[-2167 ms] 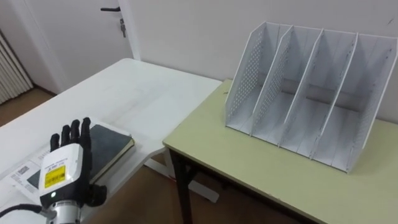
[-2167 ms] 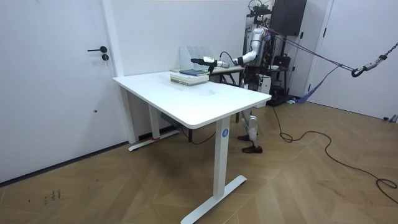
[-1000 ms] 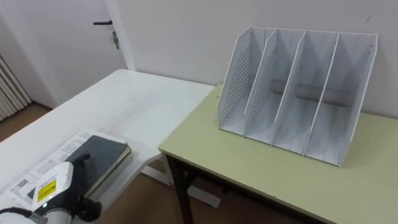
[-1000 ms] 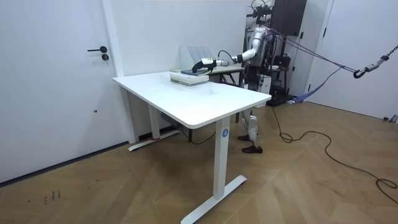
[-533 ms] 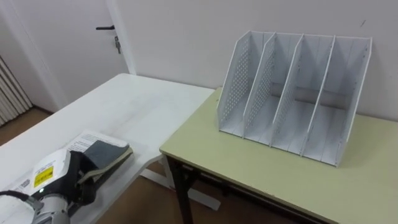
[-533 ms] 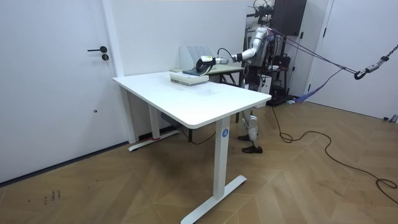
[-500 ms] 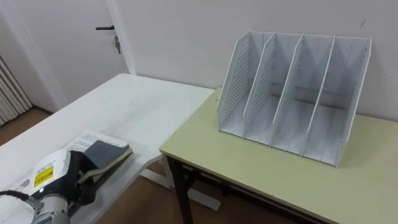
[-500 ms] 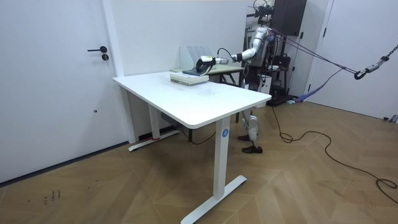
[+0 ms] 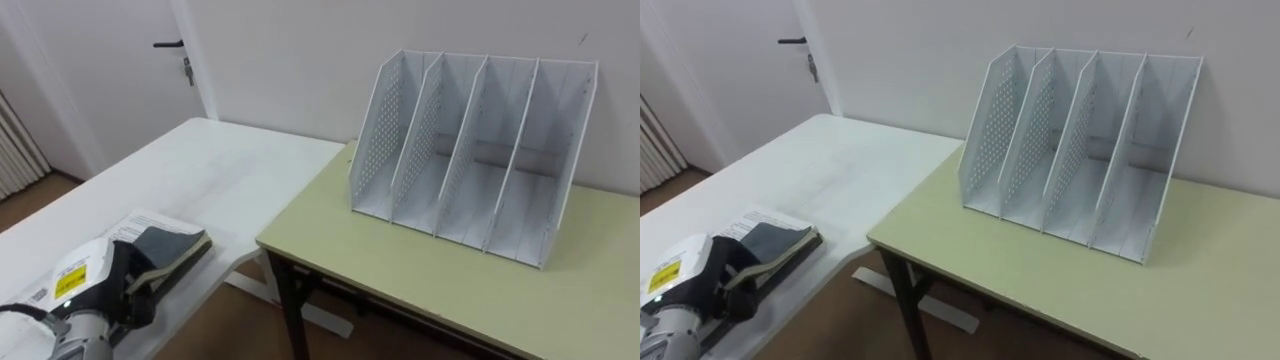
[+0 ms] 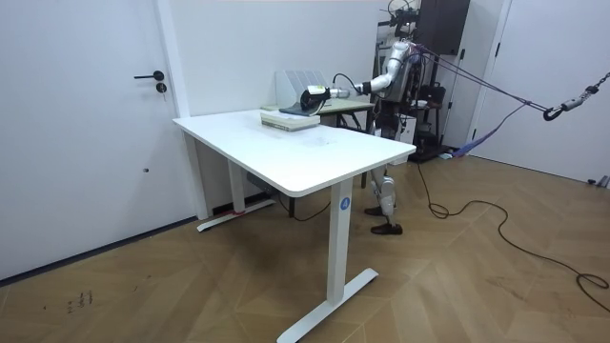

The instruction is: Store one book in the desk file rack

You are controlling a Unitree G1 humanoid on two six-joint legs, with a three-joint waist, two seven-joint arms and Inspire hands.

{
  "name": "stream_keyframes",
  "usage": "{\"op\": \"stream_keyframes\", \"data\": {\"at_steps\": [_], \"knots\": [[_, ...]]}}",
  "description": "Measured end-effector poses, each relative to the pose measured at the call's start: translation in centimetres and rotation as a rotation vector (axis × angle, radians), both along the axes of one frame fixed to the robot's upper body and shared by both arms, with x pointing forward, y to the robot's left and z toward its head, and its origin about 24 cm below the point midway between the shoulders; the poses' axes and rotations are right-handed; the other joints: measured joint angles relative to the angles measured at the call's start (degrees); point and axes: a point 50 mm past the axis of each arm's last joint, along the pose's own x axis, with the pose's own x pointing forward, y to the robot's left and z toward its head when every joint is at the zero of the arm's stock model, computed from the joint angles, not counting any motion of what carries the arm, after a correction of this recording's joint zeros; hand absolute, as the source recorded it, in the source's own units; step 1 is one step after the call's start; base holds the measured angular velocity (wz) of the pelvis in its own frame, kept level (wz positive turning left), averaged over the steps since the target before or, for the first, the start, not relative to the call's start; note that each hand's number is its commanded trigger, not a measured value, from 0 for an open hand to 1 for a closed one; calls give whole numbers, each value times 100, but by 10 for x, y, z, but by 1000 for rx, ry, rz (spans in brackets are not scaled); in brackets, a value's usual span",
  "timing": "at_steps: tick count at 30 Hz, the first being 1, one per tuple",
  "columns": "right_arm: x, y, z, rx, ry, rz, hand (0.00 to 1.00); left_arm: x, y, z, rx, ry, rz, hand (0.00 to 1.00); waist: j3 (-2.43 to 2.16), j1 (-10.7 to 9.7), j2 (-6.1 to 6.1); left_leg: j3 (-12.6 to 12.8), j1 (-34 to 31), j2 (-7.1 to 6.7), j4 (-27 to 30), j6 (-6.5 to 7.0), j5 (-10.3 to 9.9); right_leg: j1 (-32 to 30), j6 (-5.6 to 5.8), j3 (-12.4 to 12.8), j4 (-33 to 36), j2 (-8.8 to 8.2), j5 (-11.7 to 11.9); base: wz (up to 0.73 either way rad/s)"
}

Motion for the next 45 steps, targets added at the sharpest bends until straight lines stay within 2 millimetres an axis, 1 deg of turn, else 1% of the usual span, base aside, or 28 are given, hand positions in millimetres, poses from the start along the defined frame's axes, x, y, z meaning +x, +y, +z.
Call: {"op": "stream_keyframes", "data": {"at_steps": [3, 6, 8, 12, 14, 15, 16, 17, 18, 19, 20, 22, 23, 24, 26, 29, 31, 33, 35, 38, 42, 44, 45], "knots": [[6, 2, 0, 24, -16, 16, 0, 2, -2, 3, -33, -11, -7, 100, 2, 25, -11, 7, -10, 1, -3, 0, 0, 0, 0, -36, 11, -8, 0, 6], [19, 6, 1, 58, -81, 3, 0, 4, -8, 8, -74, -39, -25, 100, 5, 46, -26, 6, -56, 1, 4, 3, 2, -13, 1, -65, 3, -14, 1, 8], [35, 7, 3, 77, -152, -14, 0, 7, -13, 14, -139, -70, -43, 100, 7, 114, -29, 6, -76, 1, 5, 10, 6, -60, 2, -64, -6, -14, 2, 0], [57, 15, 8, 119, -266, -10, 0, 11, -24, 25, -267, -141, -76, 100, 7, 238, -29, -1, -155, 12, 10, 13, 8, -109, -3, -86, 2, -6, 30, 1], [72, 24, 11, 151, -331, 42, 0, 13, -32, 34, -371, -206, -102, 100, 12, 325, -35, -2, -171, 20, 8, 13, 8, -123, -8, -97, -1, -1, 38, 0], [75, 26, 12, 161, -343, 57, 0, 13, -33, 35, -404, -220, -108, 100, 28, 341, -63, -1, -175, 19, 6, 13, 8, -111, -8, -103, 2, -2, 38, 0], [81, 30, 14, 179, -367, 88, 0, 13, -37, 38, -471, -246, -121, 100, 22, 354, -55, -2, -191, 19, 7, 13, 8, -111, -8, -121, -1, -5, 38, 6], [85, 34, 15, 197, -388, 109, 0, 14, -42, 43, -523, -273, -138, 100, 27, 355, -71, -4, -210, 18, 6, 13, 8, -122, -8, -169, -4, -11, 38, 8], [87, 37, 15, 205, -395, 117, 0, 14, -44, 45, -551, -286, -148, 100, 30, 354, -83, -13, -217, 18, 6, 13, 8, -124, -8, -182, -6, -13, 38, 10], [89, 41, 15, 222, -401, 132, 0, 14, -48, 48, -627, -311, -164, 100, 32, 370, -113, -53, -226, 19, 5, 13, 8, -127, -8, -177, -3, -13, 38, 4], [90, 45, 15, 236, -405, 142, 0, 14, -52, 47, -707, -318, -171, 100, 20, 410, -138, -56, -240, 23, 6, 13, 8, -138, -8, -173, -2, -7, 38, 0], [93, 51, 16, 268, -423, 153, 0, 14, -57, 49, -800, -315, -191, 100, 25, 452, -186, -60, -252, 27, 6, 13, 8, -147, -12, -201, -10, -5, 40, 0], [95, 53, 17, 286, -428, 160, 0, 12, -60, 49, -870, -315, -203, 100, 17, 472, -212, -49, -249, 27, 6, 13, 8, -146, -12, -204, -9, -4, 40, 0], [96, 54, 17, 294, -434, 165, 0, 11, -62, 49, -898, -314, -210, 100, 15, 485, -216, -49, -246, 27, 7, 13, 8, -145, -12, -203, -9, -5, 40, 0], [104, 60, 24, 332, -480, 197, 0, 7, -67, 49, -1010, -299, -242, 100, 14, 518, -216, -52, -242, 26, 6, 13, 8, -154, -12, -187, -9, -7, 41, -4], [112, 66, 31, 373, -536, 235, 0, 2, -72, 45, -1134, -279, -275, 100, 12, 559, -221, -60, -219, 29, 5, 13, 8, -149, -14, -169, -6, -2, 41, -2], [113, 69, 36, 392, -558, 258, 0, 1, -74, 43, -1188, -264, -293, 100, 11, 659, -226, -51, -209, 31, 5, 13, 8, -139, -18, -166, -3, 2, 44, -2], [118, 73, 42, 423, -590, 286, 0, 0, -76, 43, -1232, -251, -314, 100, 11, 694, -226, -52, -211, 32, 6, 13, 8, -138, -20, -174, 6, -1, 45, 2], [131, 81, 55, 462, -658, 335, 0, 0, -78, 44, -1295, -243, -338, 100, 11, 689, -225, -92, -212, 32, 7, 13, 8, -128, -26, -218, 7, -27, 53, 5], [143, 87, 69, 488, -729, 373, 0, -4, -80, 48, -1371, -252, -374, 100, 14, 718, -230, -160, -175, 26, 8, 14, 9, -87, -26, -227, 12, -51, 53, 4], [149, 91, 78, 504, -769, 409, 0, -10, -81, 51, -1439, -281, -421, 100, 30, 806, -254, -179, -143, 26, 17, 15, 9, -51, -26, -237, 20, -51, 53, 0], [157, 96, 89, 526, -821, 443, 0, -11, -82, 52, -1454, -276, -439, 100, 56, 839, -293, -183, -182, 23, 26, 25, 16, -111, -27, -237, 74, -59, 52, 0], [159, 98, 92, 534, -835, 449, 0, -11, -82, 51, -1458, -272, -445, 100, 60, 840, -300, -166, -185, 21, 28, 26, 16, -118, -27, -234, 81, -63, 52, 0]]}}
